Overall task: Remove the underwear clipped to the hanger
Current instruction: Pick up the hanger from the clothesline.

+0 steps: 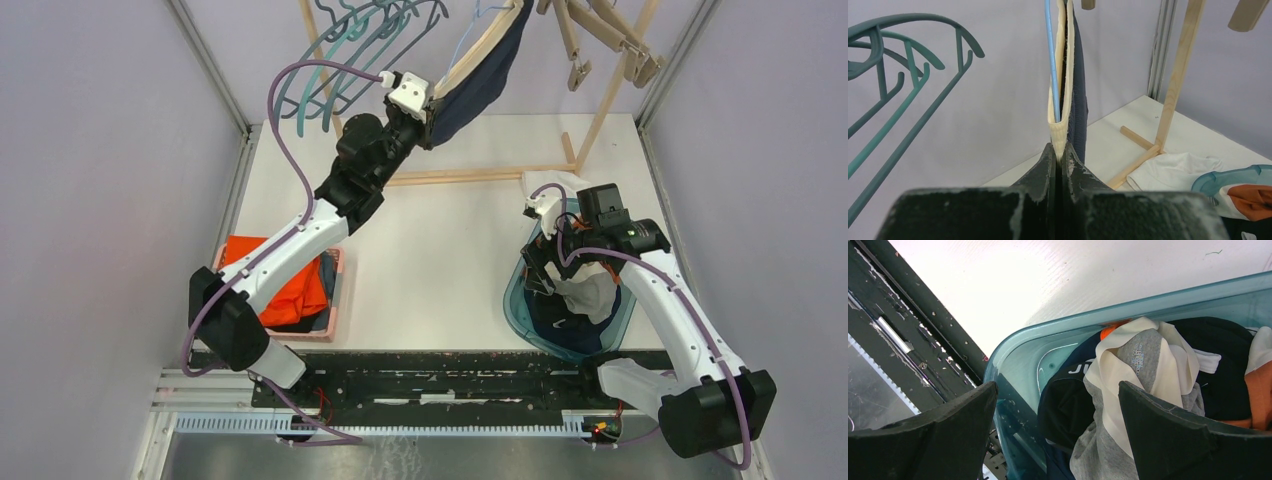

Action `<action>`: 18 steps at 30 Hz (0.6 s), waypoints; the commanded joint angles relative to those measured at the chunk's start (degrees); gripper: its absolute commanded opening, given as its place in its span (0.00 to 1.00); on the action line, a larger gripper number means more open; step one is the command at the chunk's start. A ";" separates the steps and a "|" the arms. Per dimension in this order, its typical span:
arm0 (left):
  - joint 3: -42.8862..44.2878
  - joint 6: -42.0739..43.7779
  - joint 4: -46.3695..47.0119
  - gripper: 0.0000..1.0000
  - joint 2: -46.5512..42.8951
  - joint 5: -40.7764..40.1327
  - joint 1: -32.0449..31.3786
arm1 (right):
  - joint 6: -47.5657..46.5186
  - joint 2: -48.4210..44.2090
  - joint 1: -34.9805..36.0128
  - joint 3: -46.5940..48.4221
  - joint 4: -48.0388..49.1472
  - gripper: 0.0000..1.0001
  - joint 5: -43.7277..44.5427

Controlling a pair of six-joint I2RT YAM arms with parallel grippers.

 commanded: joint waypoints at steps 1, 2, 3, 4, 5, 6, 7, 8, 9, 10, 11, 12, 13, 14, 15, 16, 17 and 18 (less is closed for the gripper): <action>-0.69 -2.00 8.28 0.03 -1.90 0.84 -0.08 | -0.81 -0.05 -0.23 -0.31 1.34 1.00 -0.10; -0.74 -2.52 8.31 0.03 -1.76 0.18 -0.08 | -0.81 0.06 -0.27 -0.36 1.34 1.00 -0.07; -0.74 -2.98 8.59 0.03 -1.61 -0.82 -0.08 | -0.77 0.05 -0.24 -0.29 1.34 1.00 0.02; -0.64 -3.40 8.80 0.03 -1.44 -1.85 -0.08 | -0.82 0.11 -0.25 -0.31 1.36 1.00 0.00; -0.50 -3.80 8.91 0.03 -1.37 -2.93 -0.08 | -0.81 0.03 -0.23 -0.32 1.34 1.00 -0.01; -0.32 -4.54 8.91 0.03 -1.19 -4.61 -0.08 | -0.88 -0.04 -0.25 -0.27 1.34 1.00 0.00; -0.18 -5.28 8.88 0.03 -1.19 -5.31 -0.08 | -0.89 -0.05 -0.25 -0.37 1.36 1.00 0.00; -0.22 -5.85 8.94 0.03 -1.22 -5.55 -0.08 | -0.88 0.03 -0.28 -0.40 1.46 1.00 0.05; -0.36 -6.55 8.75 0.03 -1.17 -5.29 -0.10 | -0.86 0.14 -0.24 -0.36 1.43 1.00 0.08; -0.56 -7.06 8.55 0.03 -1.21 -5.05 -0.16 | -0.94 0.26 -0.23 -0.40 1.35 1.00 0.10; -1.05 -7.49 8.91 0.03 -1.26 -5.14 -0.16 | -0.98 0.48 -0.23 -0.41 1.34 1.00 0.15; -1.72 -7.78 9.73 0.03 -1.25 -5.80 -0.21 | -1.02 0.58 -0.24 -0.41 1.34 1.00 0.21; -2.59 -8.01 10.99 0.03 -1.38 -6.84 -0.25 | -0.96 0.74 -0.23 -0.38 1.34 1.00 0.32; -3.66 -7.94 12.60 0.03 -1.68 -8.29 -0.35 | -1.04 0.86 -0.23 -0.38 1.38 1.00 0.41; -4.93 -7.50 14.91 0.03 -1.79 -9.01 -0.36 | -1.03 0.95 -0.27 -0.44 1.42 1.00 0.44; -6.75 -6.62 17.48 0.03 -1.94 -9.37 -0.41 | -1.07 1.07 -0.26 -0.54 1.47 1.00 0.51; -7.96 -5.52 19.90 0.03 -2.00 -10.09 -0.57 | -1.09 1.21 -0.35 -0.59 1.51 1.00 0.52; -9.09 -4.59 22.47 0.03 -2.06 -10.30 -0.64 | -1.12 1.43 -0.31 -0.53 1.47 1.00 0.56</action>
